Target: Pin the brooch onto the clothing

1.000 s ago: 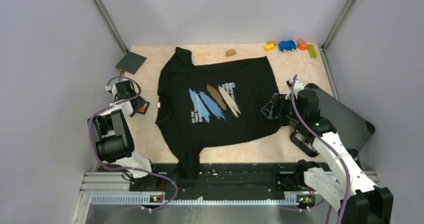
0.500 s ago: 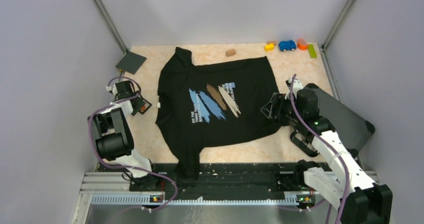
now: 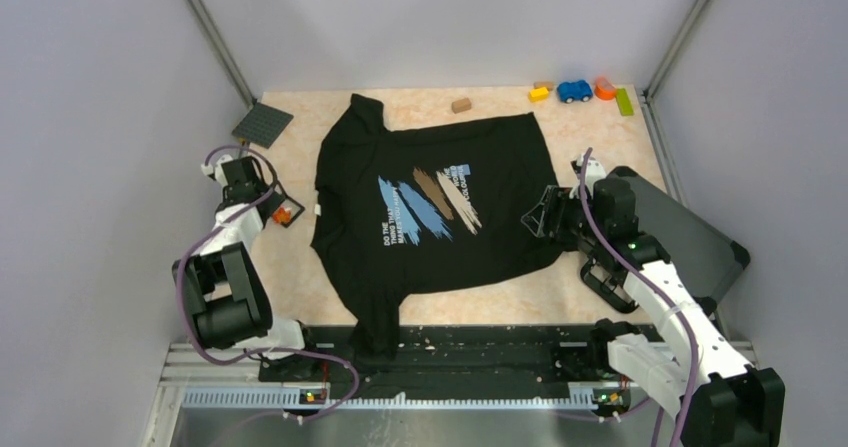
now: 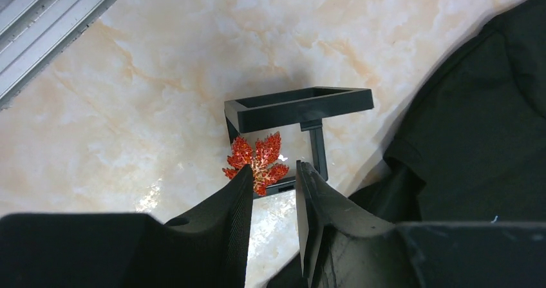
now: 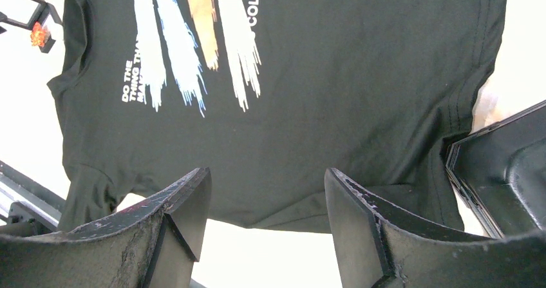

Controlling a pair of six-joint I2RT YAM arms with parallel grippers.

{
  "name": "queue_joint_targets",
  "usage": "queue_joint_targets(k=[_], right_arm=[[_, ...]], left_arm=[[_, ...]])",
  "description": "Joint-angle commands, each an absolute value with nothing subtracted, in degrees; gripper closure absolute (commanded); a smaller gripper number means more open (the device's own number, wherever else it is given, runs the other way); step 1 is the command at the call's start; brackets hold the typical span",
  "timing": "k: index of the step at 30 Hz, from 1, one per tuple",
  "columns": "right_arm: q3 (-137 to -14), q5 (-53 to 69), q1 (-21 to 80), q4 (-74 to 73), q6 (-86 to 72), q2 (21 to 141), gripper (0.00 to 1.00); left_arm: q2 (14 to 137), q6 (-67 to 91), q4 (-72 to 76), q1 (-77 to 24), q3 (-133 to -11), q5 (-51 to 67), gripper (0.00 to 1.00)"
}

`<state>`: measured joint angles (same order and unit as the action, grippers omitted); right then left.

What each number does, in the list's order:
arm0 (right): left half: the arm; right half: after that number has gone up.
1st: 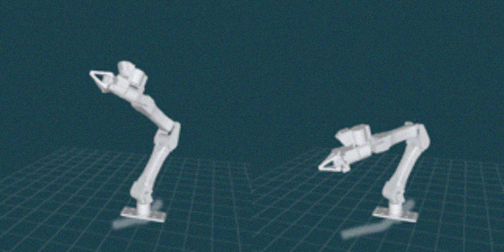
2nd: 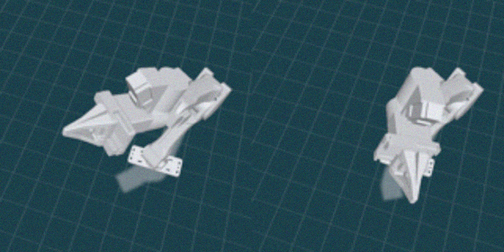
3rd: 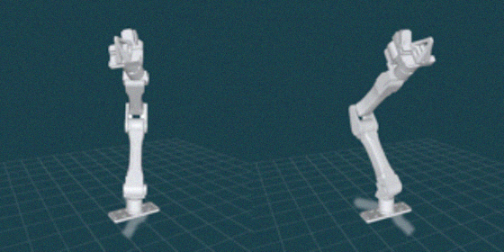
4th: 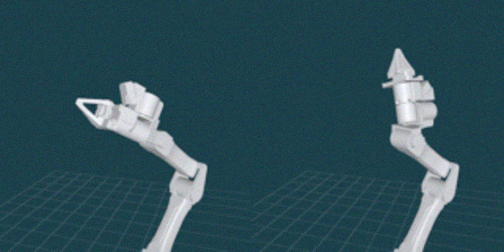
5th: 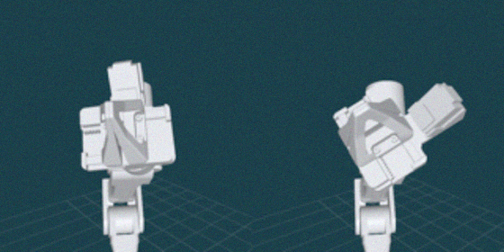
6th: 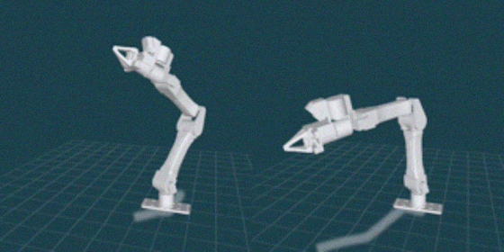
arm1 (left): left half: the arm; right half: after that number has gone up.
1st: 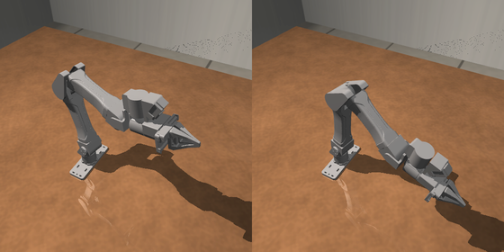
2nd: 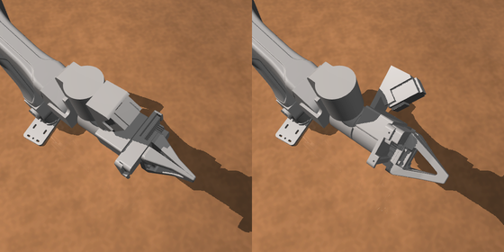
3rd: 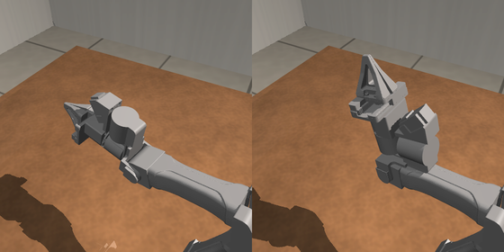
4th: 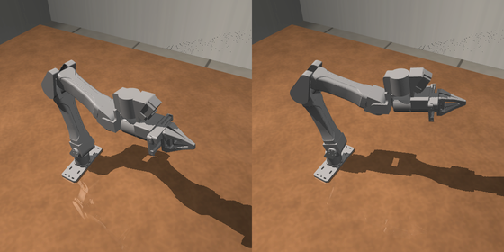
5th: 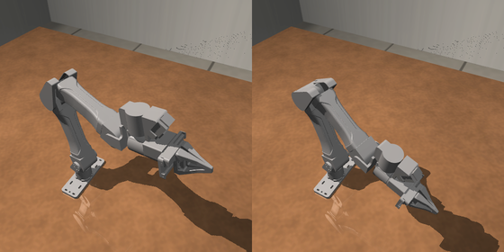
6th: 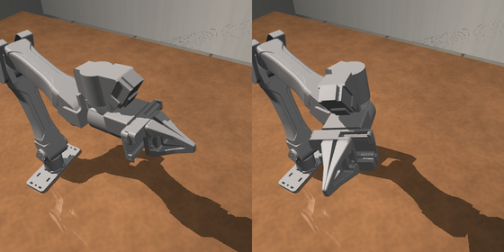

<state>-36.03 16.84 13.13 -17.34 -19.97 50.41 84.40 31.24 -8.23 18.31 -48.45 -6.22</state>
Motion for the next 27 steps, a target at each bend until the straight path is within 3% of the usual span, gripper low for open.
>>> queue_joint_targets(k=[1, 7, 15, 27], right_arm=[[-36.22, 17.34, 13.74, -15.31, -19.53, 50.34, 0.34], [-36.04, 17.38, 13.79, -15.46, -19.51, 50.04, 0.34], [-36.04, 17.5, 13.79, -15.48, -19.6, 50.17, 0.34], [-35.99, 17.49, 13.75, -15.44, -19.64, 50.36, 0.34]], left_arm=[[81.43, 30.16, -8.56, 18.54, -47.19, -6.03, 0.66], [82.39, 30.32, -8.97, 18.52, -46.18, -5.01, 0.63], [85.99, 29.79, -10.1, 18.93, -47.23, -4.45, 0.42], [90.09, 30.85, -8.52, 19.4, -48.26, -3.03, 0.38]])
